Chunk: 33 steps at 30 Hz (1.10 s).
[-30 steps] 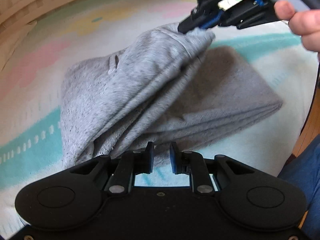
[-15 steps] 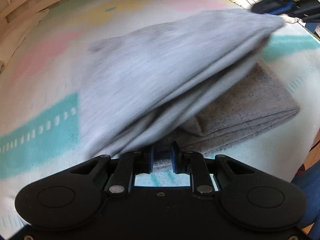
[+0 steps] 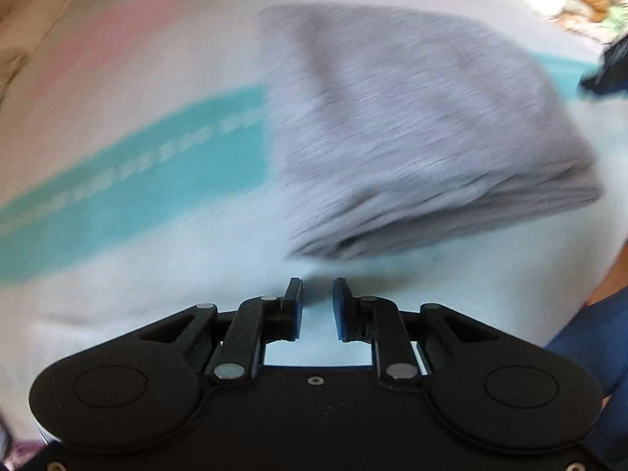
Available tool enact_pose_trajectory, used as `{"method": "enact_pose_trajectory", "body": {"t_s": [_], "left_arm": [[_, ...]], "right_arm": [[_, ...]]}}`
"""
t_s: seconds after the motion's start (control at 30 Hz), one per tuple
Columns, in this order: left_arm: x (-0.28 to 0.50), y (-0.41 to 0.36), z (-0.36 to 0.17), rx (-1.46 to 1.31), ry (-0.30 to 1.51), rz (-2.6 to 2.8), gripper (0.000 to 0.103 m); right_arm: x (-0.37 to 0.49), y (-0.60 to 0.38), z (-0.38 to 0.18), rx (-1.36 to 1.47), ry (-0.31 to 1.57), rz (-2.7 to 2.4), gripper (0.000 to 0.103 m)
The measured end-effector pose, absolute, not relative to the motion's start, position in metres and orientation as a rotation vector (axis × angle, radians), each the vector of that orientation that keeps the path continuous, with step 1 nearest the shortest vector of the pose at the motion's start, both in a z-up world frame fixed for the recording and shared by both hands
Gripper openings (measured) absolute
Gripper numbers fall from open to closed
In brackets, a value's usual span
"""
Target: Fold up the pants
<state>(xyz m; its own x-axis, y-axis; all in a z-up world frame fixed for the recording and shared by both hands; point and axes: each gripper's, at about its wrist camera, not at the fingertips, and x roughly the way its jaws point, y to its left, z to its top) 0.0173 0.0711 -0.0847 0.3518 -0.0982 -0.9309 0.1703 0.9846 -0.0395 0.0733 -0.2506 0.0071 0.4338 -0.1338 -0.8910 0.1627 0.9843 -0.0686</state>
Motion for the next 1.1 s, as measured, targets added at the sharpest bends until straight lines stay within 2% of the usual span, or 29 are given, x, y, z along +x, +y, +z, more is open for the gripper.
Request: {"method": "enact_pose_trajectory", "body": {"t_s": [0.1, 0.2, 0.3, 0.4, 0.47, 0.6, 0.7, 0.77, 0.83, 0.87, 0.93, 1.1], "left_arm": [[0.01, 0.093, -0.07, 0.034, 1.174, -0.155, 0.026], [0.012, 0.1, -0.047, 0.003, 1.101, -0.14, 0.026], [0.028, 0.096, -0.028, -0.059, 1.027, -0.162, 0.026], [0.045, 0.073, -0.016, -0.066, 0.978, -0.211, 0.026], [0.056, 0.059, -0.013, -0.078, 0.951, -0.257, 0.026], [0.067, 0.029, -0.033, -0.021, 0.951, -0.315, 0.028], [0.078, 0.018, -0.091, 0.097, 1.094, -0.293, 0.028], [0.072, 0.022, -0.099, 0.126, 1.007, -0.277, 0.028], [0.068, 0.024, -0.092, 0.123, 1.018, -0.273, 0.027], [0.068, 0.028, -0.087, 0.098, 1.035, -0.277, 0.026], [0.071, 0.036, -0.078, 0.063, 1.043, -0.29, 0.026], [0.094, 0.054, -0.058, 0.008, 0.98, -0.27, 0.026]], "right_arm": [[0.08, -0.242, 0.021, 0.17, 1.009, -0.095, 0.019], [0.086, -0.239, 0.023, 0.245, 0.996, -0.004, 0.022], [0.099, -0.229, 0.0, 0.278, 1.075, 0.07, 0.023], [0.108, -0.209, -0.057, 0.169, 1.313, 0.122, 0.023], [0.104, -0.195, -0.058, 0.063, 1.239, 0.141, 0.021], [0.114, -0.195, -0.055, 0.145, 1.269, 0.098, 0.025], [0.119, -0.213, -0.059, 0.212, 1.283, 0.095, 0.018], [0.113, -0.233, -0.061, 0.346, 1.297, 0.067, 0.013], [0.114, -0.252, -0.06, 0.466, 1.298, 0.022, 0.014], [0.114, -0.258, -0.057, 0.46, 1.286, -0.026, 0.023], [0.113, -0.265, -0.047, 0.422, 1.227, -0.077, 0.024], [0.115, -0.28, -0.03, 0.534, 1.056, -0.084, 0.025]]}}
